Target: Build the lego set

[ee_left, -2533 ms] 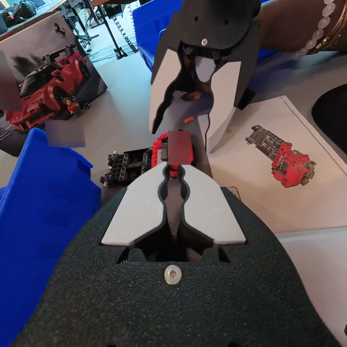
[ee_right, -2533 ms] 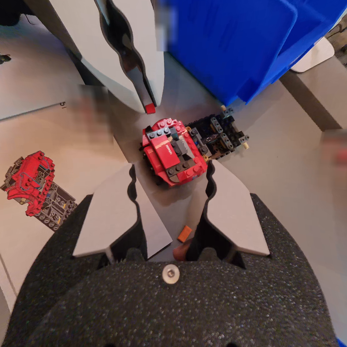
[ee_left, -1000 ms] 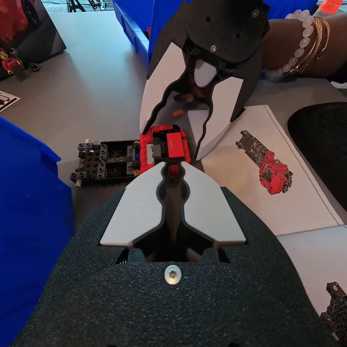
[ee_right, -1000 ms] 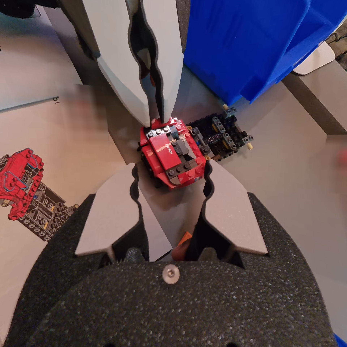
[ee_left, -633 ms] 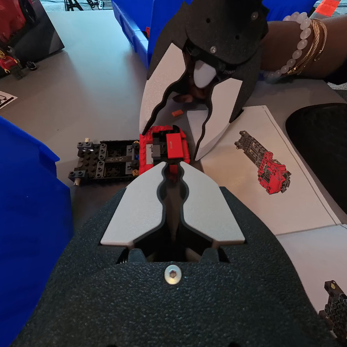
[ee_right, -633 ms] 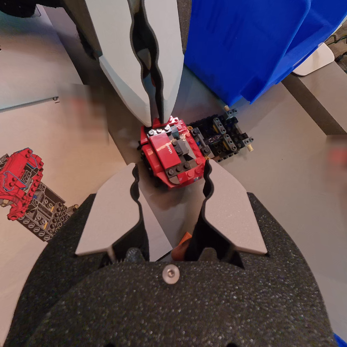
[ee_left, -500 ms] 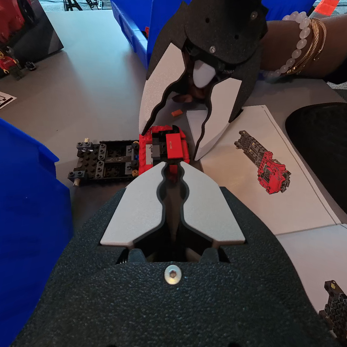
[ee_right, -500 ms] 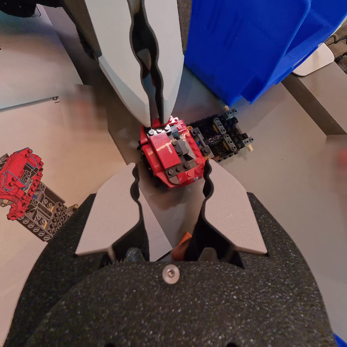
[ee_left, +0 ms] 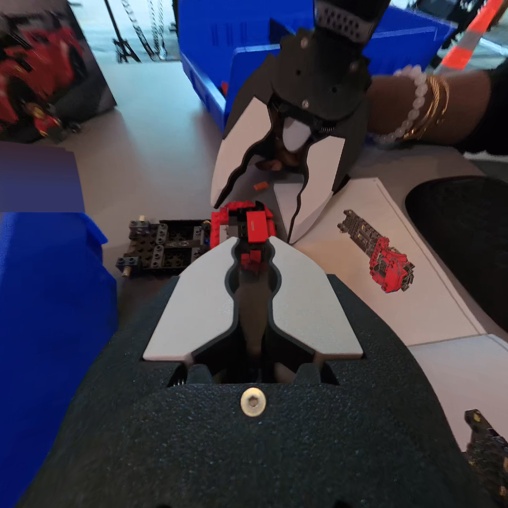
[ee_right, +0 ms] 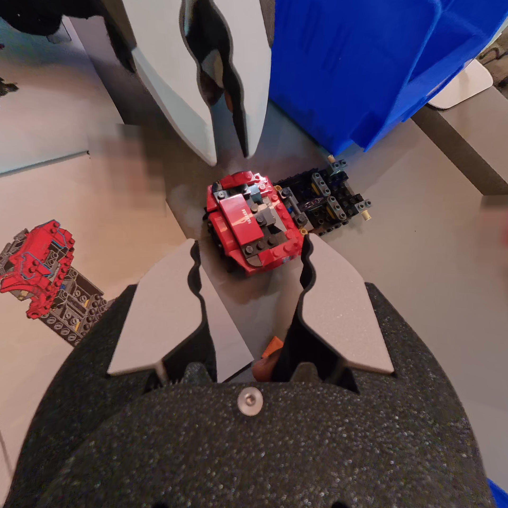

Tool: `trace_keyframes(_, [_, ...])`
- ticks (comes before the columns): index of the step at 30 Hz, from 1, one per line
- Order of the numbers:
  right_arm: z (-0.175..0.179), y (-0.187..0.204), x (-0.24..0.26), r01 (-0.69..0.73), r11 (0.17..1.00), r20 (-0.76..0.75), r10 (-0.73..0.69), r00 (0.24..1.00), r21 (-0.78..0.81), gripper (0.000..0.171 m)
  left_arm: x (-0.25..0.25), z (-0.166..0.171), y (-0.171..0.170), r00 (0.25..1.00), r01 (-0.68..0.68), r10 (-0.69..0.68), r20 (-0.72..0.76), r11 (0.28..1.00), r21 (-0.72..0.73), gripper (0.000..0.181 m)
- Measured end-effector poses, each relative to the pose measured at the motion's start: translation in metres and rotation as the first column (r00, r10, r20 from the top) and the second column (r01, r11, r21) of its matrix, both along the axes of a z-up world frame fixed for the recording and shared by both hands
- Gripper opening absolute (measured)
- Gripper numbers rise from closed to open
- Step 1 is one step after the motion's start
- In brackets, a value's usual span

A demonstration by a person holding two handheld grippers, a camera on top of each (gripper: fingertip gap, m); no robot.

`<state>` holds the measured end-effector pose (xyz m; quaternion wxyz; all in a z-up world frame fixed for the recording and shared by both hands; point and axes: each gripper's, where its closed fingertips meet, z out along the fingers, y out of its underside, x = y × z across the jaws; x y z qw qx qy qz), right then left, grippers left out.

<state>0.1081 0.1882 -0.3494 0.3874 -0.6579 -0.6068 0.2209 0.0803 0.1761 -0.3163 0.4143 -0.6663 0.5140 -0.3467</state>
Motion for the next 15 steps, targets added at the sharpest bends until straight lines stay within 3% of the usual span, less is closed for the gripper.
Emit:
trace_keyframes(5, [0.014,0.000,0.001,-0.003,1.000,-0.050,0.003,0.999,-0.010,0.069,-0.012,0.013,0.001,0.998,-0.056,0.057,-0.019,0.997,0.057,0.004])
trace_keyframes(11, [0.010,-0.008,-0.003,-0.071,0.997,0.020,0.070,0.997,0.036,0.043,-0.010,0.004,-0.008,0.995,-0.042,0.048,-0.092,0.997,0.067,0.000])
trace_keyframes(15, [0.016,-0.008,-0.007,-0.106,0.993,0.008,0.106,0.994,0.046,0.048,-0.010,0.002,-0.008,0.996,-0.048,0.053,-0.075,0.997,0.064,0.000])
